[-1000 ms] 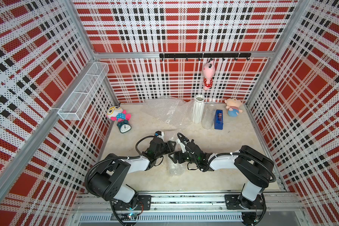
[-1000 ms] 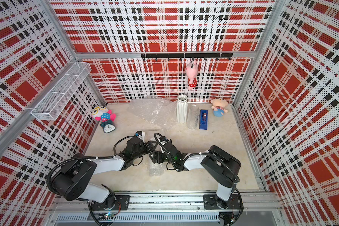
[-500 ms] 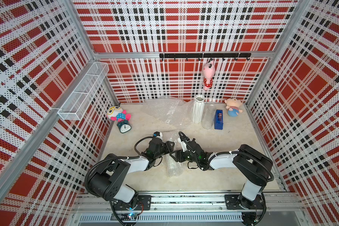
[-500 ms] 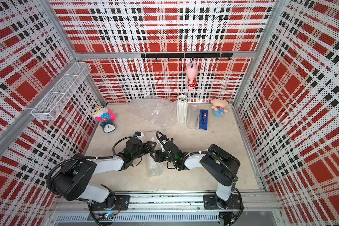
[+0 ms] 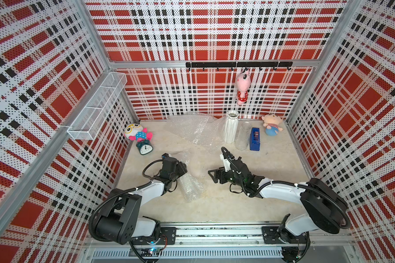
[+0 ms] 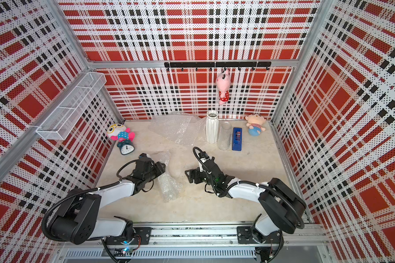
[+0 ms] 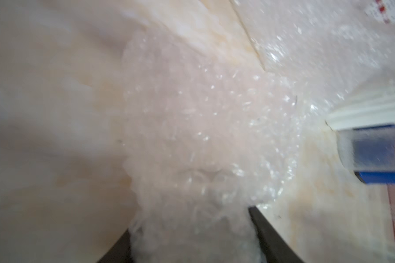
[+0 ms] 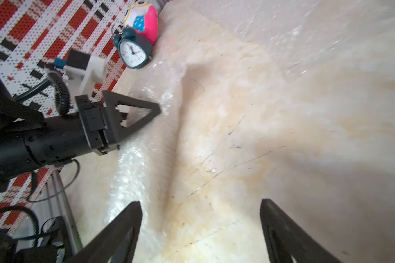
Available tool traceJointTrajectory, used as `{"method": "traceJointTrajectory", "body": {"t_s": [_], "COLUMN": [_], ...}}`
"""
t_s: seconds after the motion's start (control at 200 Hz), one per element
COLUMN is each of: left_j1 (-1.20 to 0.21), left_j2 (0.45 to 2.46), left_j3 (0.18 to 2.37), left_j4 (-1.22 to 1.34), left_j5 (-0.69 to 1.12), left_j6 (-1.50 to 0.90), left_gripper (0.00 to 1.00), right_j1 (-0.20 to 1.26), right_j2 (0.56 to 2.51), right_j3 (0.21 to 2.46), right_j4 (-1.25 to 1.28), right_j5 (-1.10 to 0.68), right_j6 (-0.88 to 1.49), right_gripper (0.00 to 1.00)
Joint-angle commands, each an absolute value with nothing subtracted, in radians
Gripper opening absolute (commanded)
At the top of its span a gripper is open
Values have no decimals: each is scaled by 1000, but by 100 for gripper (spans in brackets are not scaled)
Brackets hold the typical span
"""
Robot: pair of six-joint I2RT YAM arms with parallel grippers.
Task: Wrap vases in bubble wrap
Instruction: Place the wrapped vase at the center of the board.
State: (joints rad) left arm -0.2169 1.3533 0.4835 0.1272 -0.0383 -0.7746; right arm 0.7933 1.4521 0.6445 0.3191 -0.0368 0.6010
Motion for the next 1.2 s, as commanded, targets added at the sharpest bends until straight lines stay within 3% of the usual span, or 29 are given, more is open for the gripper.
{"method": "traceJointTrajectory", "body": {"t_s": [0.0, 0.215, 0.401, 0.636, 0.701, 0.952, 1.197], "left_j1": [-84, 134, 316, 400, 408, 426, 357], "left_j2": [1315, 1359, 1448, 1501, 1518, 1476, 1252], "left_j3": [554, 623, 661, 657, 654, 645, 680], "left_j4": [21, 28, 46, 67, 74, 52, -105], "left_j5": [-100, -196, -162, -112, -98, -82, -238], "left_j6": [-792, -862, -873, -867, -867, -884, -877], "left_gripper": [30, 31, 32, 41, 48, 100, 98], "right_j1": [741, 666, 638, 597, 594, 594, 594], "right_j2": [1372, 1201, 1131, 1100, 1107, 1151, 1152], "right_j3": [604, 567, 544, 512, 519, 551, 577], "right_j4": [222, 132, 73, 118, 124, 155, 150], "right_j5": [38, 83, 140, 163, 169, 167, 169], "right_j6": [514, 483, 476, 519, 525, 531, 510], "right_gripper": [86, 86, 89, 89, 89, 88, 88]}}
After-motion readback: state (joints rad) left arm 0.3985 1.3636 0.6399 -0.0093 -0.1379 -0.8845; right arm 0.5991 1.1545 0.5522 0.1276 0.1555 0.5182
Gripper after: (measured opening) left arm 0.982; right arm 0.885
